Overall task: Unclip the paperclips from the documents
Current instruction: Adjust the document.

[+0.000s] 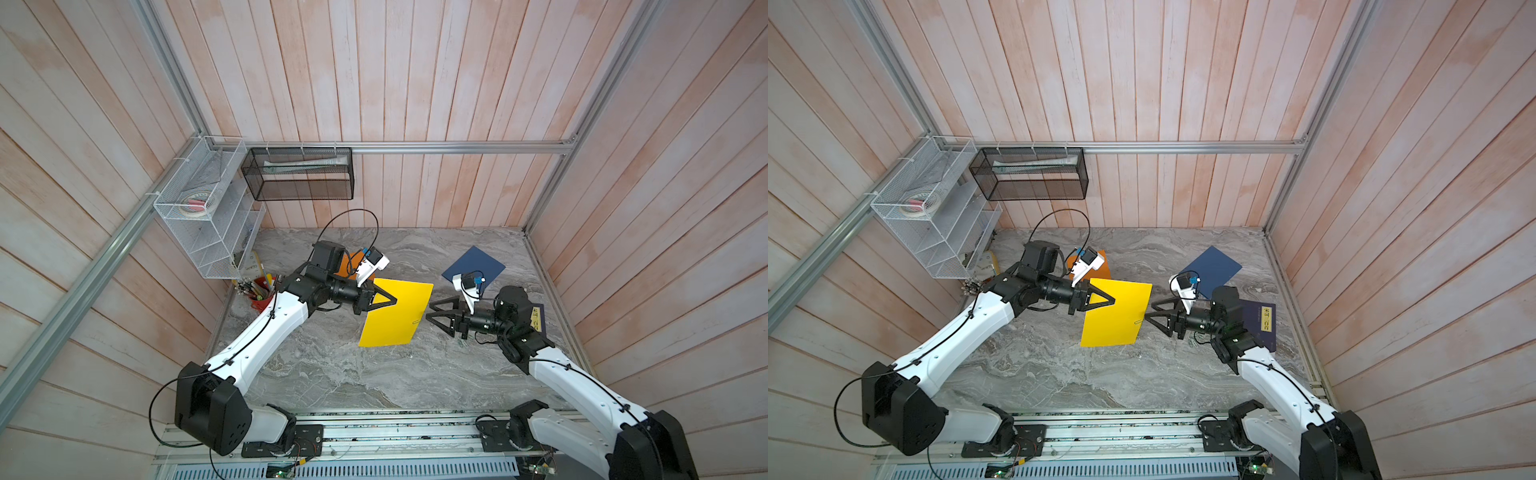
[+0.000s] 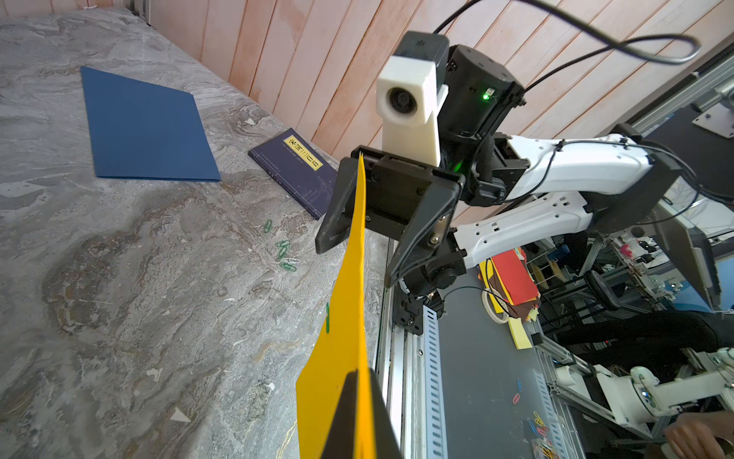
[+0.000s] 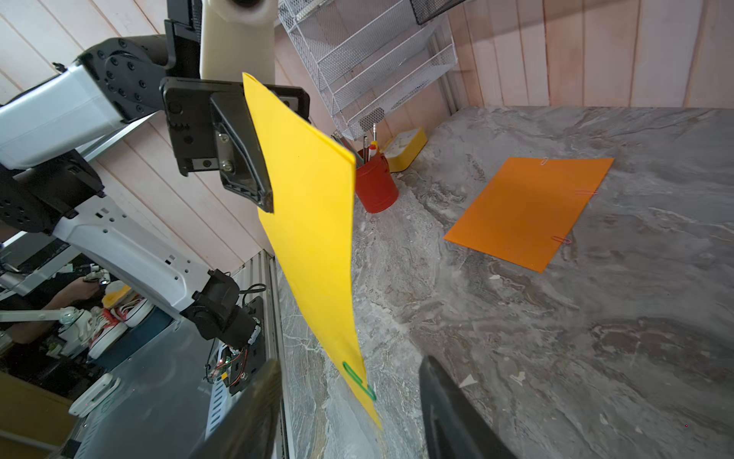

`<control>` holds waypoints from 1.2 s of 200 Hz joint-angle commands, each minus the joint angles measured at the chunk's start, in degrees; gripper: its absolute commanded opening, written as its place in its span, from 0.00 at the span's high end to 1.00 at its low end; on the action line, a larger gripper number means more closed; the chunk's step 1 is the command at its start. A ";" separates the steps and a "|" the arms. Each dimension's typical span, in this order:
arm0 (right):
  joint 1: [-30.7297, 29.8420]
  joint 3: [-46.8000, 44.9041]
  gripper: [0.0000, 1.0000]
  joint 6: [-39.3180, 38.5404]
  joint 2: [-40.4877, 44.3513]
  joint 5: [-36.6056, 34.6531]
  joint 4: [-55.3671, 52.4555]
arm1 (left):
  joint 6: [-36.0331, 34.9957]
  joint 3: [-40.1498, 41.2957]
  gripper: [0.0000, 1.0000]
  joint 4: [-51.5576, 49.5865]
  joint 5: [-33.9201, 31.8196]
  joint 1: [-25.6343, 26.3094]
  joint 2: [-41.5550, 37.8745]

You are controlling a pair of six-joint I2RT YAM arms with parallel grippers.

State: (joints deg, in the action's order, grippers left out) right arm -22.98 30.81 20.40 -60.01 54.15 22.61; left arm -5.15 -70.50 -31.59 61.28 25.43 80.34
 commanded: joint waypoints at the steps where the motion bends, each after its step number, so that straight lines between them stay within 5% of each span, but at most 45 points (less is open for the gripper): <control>1: -1.78 1.02 0.42 1.20 -1.87 2.80 6.19 | 0.20 -2.34 1.00 1.32 2.18 0.81 1.11; 71: -2.68 1.13 0.46 5.63 -5.29 5.72 14.85 | -0.02 -3.62 1.00 0.82 2.98 1.96 2.59; 179: -2.78 1.49 0.95 8.77 -7.14 9.32 18.75 | -0.86 -3.85 1.00 -0.12 3.11 2.25 3.25; 215: -2.60 2.12 1.00 9.19 -7.76 9.70 17.86 | -0.66 -3.76 1.00 -0.09 2.50 2.22 2.78; 240: -1.27 1.69 1.00 11.09 -7.52 9.39 19.66 | 0.19 -3.59 0.75 -0.01 2.44 2.25 2.46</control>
State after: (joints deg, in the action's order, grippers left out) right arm -25.30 31.16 29.45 -67.40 62.76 39.99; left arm -4.69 -72.97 -31.38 63.59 27.44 83.15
